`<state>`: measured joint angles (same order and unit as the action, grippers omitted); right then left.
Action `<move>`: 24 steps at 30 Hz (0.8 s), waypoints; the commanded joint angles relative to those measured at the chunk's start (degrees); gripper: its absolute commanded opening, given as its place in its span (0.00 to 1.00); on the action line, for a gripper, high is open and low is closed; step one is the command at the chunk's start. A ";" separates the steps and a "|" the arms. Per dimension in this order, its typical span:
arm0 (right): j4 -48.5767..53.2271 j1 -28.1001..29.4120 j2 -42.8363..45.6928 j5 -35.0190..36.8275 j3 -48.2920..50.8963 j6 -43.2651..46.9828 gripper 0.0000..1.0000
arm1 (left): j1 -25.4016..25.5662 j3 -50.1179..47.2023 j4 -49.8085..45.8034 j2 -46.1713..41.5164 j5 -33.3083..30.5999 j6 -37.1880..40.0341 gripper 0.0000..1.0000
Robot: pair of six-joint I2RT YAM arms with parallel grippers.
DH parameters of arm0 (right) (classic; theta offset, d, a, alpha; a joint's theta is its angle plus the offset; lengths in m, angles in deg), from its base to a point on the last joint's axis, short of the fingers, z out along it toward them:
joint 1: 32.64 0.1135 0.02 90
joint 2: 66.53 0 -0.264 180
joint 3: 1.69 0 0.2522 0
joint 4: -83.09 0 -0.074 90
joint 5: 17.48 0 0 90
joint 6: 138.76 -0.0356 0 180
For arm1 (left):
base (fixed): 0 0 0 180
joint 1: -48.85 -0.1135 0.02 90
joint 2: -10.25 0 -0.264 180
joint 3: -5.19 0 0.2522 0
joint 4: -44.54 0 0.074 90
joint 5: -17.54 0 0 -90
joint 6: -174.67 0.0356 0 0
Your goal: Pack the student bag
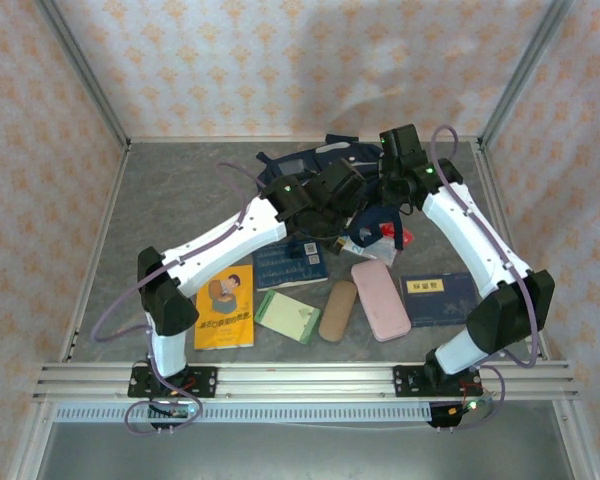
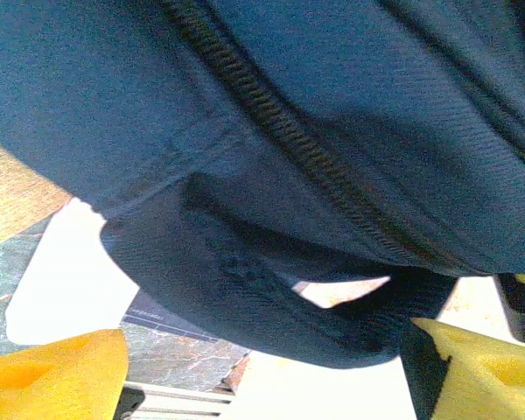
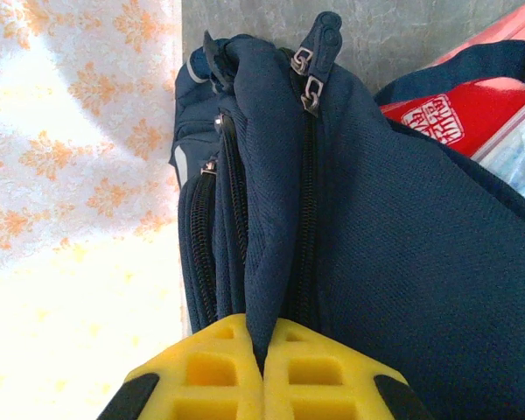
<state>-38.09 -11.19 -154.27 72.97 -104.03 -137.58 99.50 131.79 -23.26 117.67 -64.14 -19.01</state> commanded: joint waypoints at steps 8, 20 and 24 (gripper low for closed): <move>-12.12 0.46 4.56 -3.88 4.57 -4.66 0.00 | -2.51 3.10 -5.91 1.74 -8.17 2.94 0.79; -14.97 1.05 6.86 -4.62 7.80 -6.17 0.00 | -5.56 3.07 -6.61 1.70 -10.43 8.92 0.15; -14.63 1.05 6.77 -5.10 7.81 -4.12 0.04 | -7.06 3.11 -7.11 1.20 -10.77 11.13 0.00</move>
<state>-49.28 -10.53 -150.86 69.34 -95.68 -142.59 94.56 133.58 -28.64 118.65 -70.96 -10.53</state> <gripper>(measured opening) 0.050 0.044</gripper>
